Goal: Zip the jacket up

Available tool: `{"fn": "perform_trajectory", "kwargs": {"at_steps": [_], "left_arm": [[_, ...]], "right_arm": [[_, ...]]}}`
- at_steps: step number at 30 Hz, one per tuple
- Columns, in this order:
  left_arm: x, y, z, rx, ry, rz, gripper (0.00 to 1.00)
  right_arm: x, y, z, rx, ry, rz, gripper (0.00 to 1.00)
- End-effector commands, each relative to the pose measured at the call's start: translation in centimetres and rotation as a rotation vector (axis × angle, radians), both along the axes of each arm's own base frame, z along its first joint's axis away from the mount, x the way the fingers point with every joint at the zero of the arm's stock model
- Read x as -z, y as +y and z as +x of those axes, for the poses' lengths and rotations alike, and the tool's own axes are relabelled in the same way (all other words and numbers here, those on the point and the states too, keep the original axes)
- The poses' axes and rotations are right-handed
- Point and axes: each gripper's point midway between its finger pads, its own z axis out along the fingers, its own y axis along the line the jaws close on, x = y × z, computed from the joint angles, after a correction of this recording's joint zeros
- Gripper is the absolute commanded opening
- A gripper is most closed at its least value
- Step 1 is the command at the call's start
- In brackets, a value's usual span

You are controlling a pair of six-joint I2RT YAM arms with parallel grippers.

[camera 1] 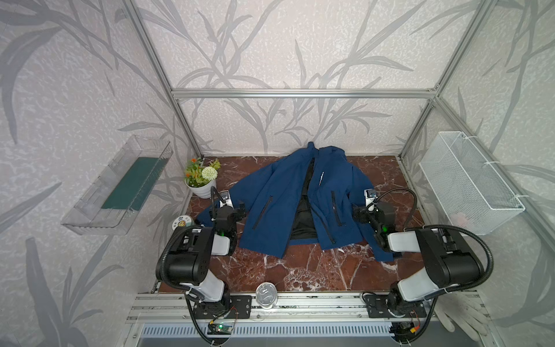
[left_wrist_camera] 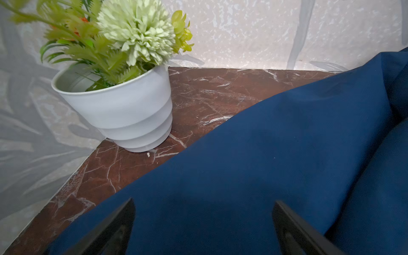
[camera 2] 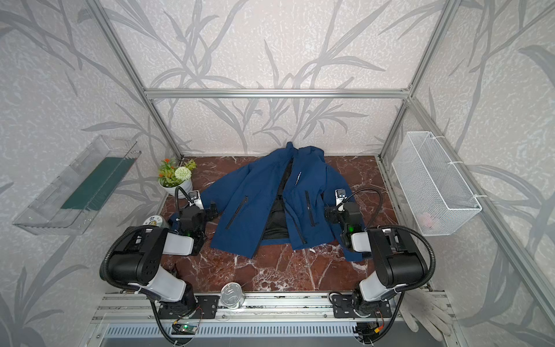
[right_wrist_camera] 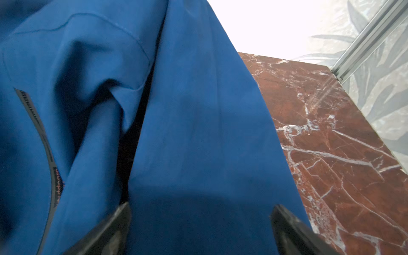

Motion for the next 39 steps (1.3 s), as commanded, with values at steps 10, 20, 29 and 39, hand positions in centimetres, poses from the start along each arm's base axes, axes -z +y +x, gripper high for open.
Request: {"fn": "perform_trajectory", "kwargs": {"at_steps": [10, 20, 29, 39], "left_arm": [[-1.1, 0.4, 0.6, -0.014, -0.028, -0.004, 0.99], [-0.8, 1.0, 0.8, -0.028, -0.015, -0.033, 0.99], [-1.1, 1.3, 0.6, -0.049, -0.024, -0.023, 0.99], [-12.8, 1.8, -1.8, -0.152, 0.108, -0.072, 0.99]], "right_arm": [[-1.7, 0.0, 0.8, 0.002, -0.051, 0.005, 0.99], [-1.7, 0.0, 0.8, 0.004, -0.051, 0.006, 0.99], [-1.8, 0.0, 0.8, 0.004, -0.052, 0.005, 0.99], [-8.5, -0.1, -4.3, 0.192, 0.127, 0.062, 0.99]]}}
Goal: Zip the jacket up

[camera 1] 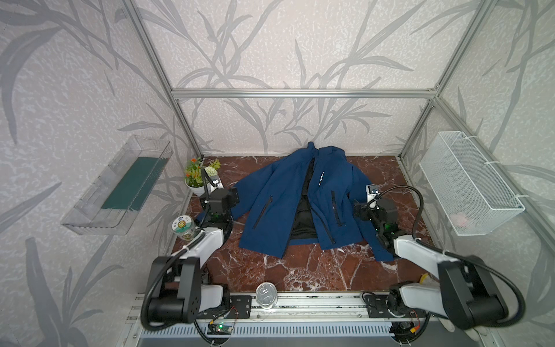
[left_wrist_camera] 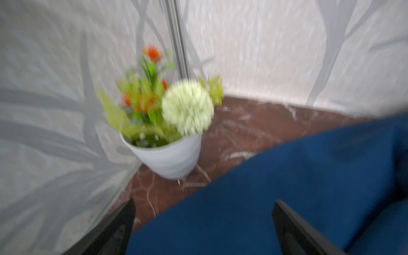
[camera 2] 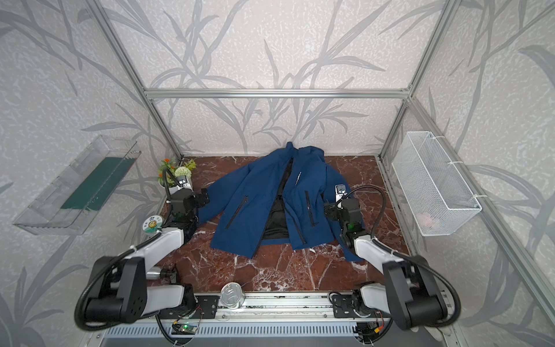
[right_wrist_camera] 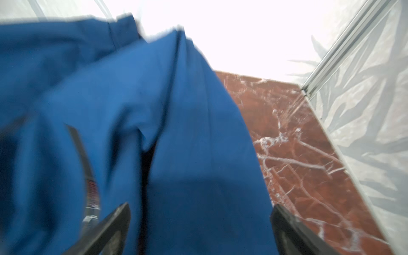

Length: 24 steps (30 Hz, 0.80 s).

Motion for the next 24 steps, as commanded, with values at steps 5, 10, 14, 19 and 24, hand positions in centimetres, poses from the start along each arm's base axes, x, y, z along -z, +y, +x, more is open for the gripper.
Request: {"fn": "perform_trajectory", "kwargs": {"at_steps": [5, 10, 14, 19, 24], "left_arm": [[-0.7, -5.4, -5.9, 0.126, 0.243, -0.310, 0.99], [2.5, -10.8, -10.1, 0.220, 0.363, -0.500, 0.99], [5.5, -14.1, -13.0, 0.276, 0.424, -0.683, 0.99], [8.2, -15.7, -15.5, 0.295, 0.458, -0.766, 0.99], [9.4, -15.8, -16.7, 0.295, 0.457, -0.822, 0.99]], "right_arm": [[-0.9, 3.3, -7.9, 0.101, 0.329, 0.190, 0.99], [0.9, 12.4, -14.3, -0.079, 0.556, 0.404, 0.99], [1.6, 20.1, -18.8, -0.275, 0.702, 0.563, 0.99], [3.6, 26.5, -22.6, -0.385, 0.875, 0.706, 0.99], [5.2, 31.5, -23.4, -0.481, 0.965, 0.836, 0.99]]}}
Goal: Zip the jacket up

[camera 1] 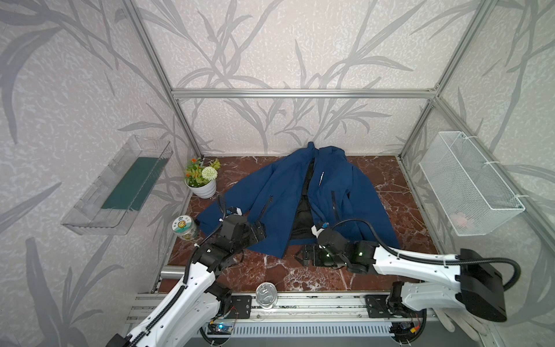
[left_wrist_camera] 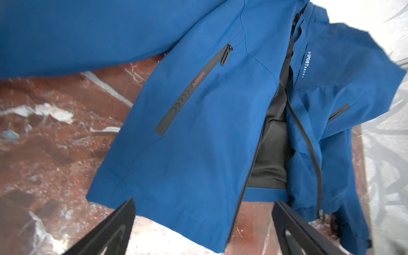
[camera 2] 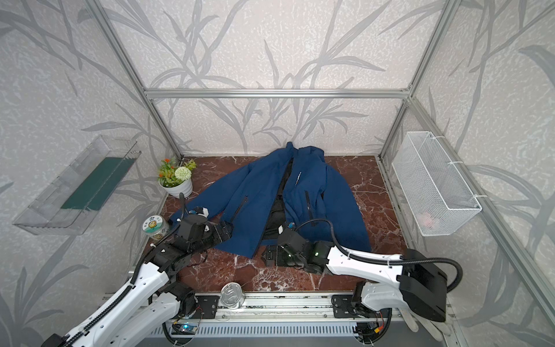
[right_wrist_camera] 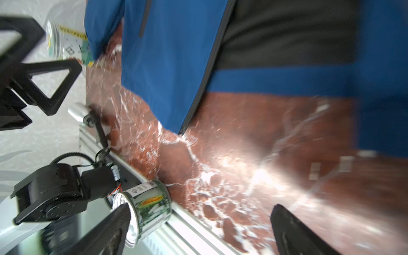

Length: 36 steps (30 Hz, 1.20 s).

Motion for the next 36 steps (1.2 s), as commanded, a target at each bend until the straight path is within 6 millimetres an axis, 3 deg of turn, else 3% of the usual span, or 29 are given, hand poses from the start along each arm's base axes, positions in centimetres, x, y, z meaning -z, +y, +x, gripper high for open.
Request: {"fn": "perform_trajectory", "kwargs": {"at_steps": [1, 7, 13, 19, 27, 32, 36], "left_arm": [[1.0, -0.4, -1.0, -0.035, 0.042, -0.082, 0.99], [2.6, -0.6, -2.0, -0.060, 0.087, -0.146, 0.99], [3.4, -0.9, -2.6, -0.057, 0.113, -0.175, 0.99], [3.8, -1.7, -3.1, -0.041, 0.142, -0.221, 0.99], [4.2, -1.8, -3.8, -0.027, 0.166, -0.228, 0.99], [4.2, -2.5, -3.6, -0.015, 0.152, -0.272, 0.99], [4.1, -2.7, -3.7, -0.014, 0.153, -0.288, 0.99]], "right_arm": [[-1.0, 4.4, -0.6, -0.028, 0.095, 0.201, 0.99], [0.6, 7.1, -0.2, -0.051, 0.134, 0.247, 0.99], [0.9, 9.5, 0.7, -0.064, 0.132, 0.291, 1.00], [2.9, 10.1, 2.6, -0.004, 0.140, 0.320, 0.99], [2.9, 9.8, 3.8, 0.030, 0.091, 0.364, 0.96], [2.2, 9.2, 4.2, 0.037, 0.053, 0.404, 0.88], [1.8, 9.0, 4.1, 0.033, 0.043, 0.406, 0.70]]}}
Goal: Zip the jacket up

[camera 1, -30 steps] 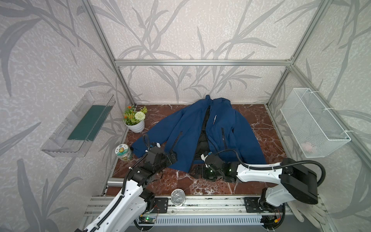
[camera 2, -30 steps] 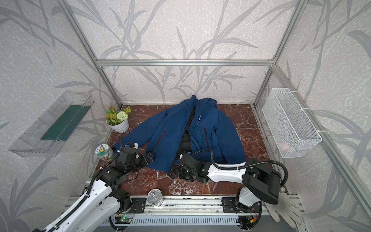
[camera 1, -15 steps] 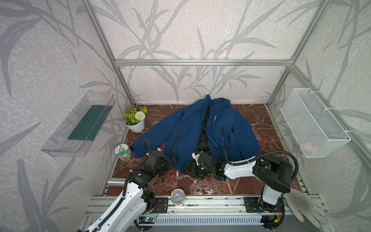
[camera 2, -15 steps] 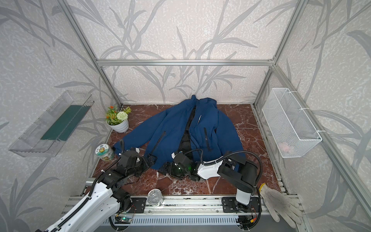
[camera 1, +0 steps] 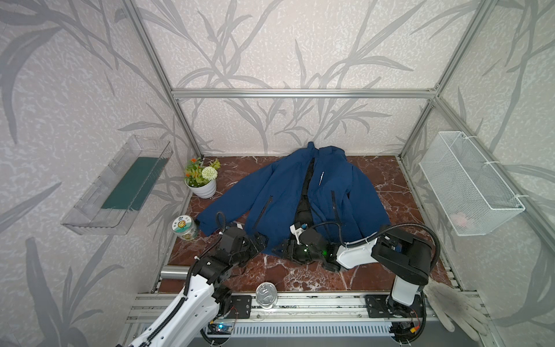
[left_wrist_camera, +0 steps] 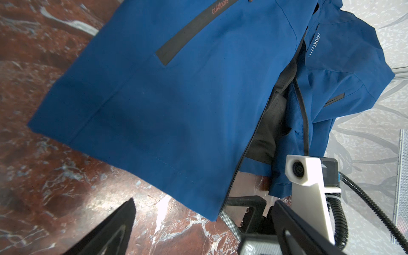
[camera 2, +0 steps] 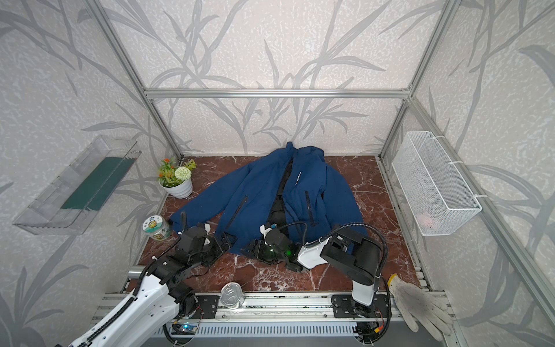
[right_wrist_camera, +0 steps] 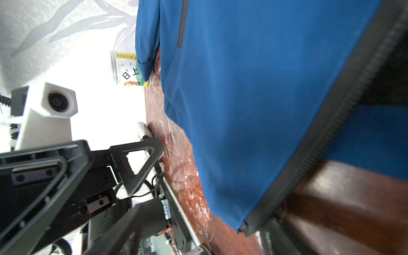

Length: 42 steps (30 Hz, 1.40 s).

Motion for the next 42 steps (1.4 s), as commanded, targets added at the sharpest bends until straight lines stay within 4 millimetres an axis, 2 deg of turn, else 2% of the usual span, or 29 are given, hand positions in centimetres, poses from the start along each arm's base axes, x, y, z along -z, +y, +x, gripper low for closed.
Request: {"fn": "perform_trajectory", "kwargs": {"at_steps": [1, 15, 23, 29, 34, 38, 42], "left_arm": [[-0.2, -0.5, -0.1, -0.003, 0.002, -0.043, 0.99], [-0.1, -2.3, -1.3, 0.017, 0.046, -0.132, 0.99], [-0.5, -4.0, -1.7, 0.037, 0.046, -0.197, 0.99], [-1.1, -5.8, -0.8, 0.028, 0.011, -0.285, 0.99], [-1.2, -5.9, 0.0, 0.013, -0.012, -0.288, 0.98], [-1.6, -5.4, 0.7, -0.031, -0.050, -0.285, 0.93], [-1.7, -4.6, 1.1, -0.068, -0.077, -0.271, 0.76]], "right_arm": [[-1.6, 0.0, 0.6, 0.014, -0.044, 0.046, 0.64], [-2.5, -0.1, 0.6, 0.014, -0.063, 0.092, 0.00], [-4.0, 0.5, 0.7, 0.003, -0.077, 0.161, 0.00], [-4.8, 0.9, 0.6, -0.009, -0.082, 0.197, 0.00], [-4.8, 0.7, 0.5, -0.008, -0.073, 0.205, 0.00], [-4.5, 0.4, 0.3, -0.003, -0.063, 0.209, 0.00], [-4.3, -0.1, 0.3, 0.009, -0.063, 0.206, 0.00]]}}
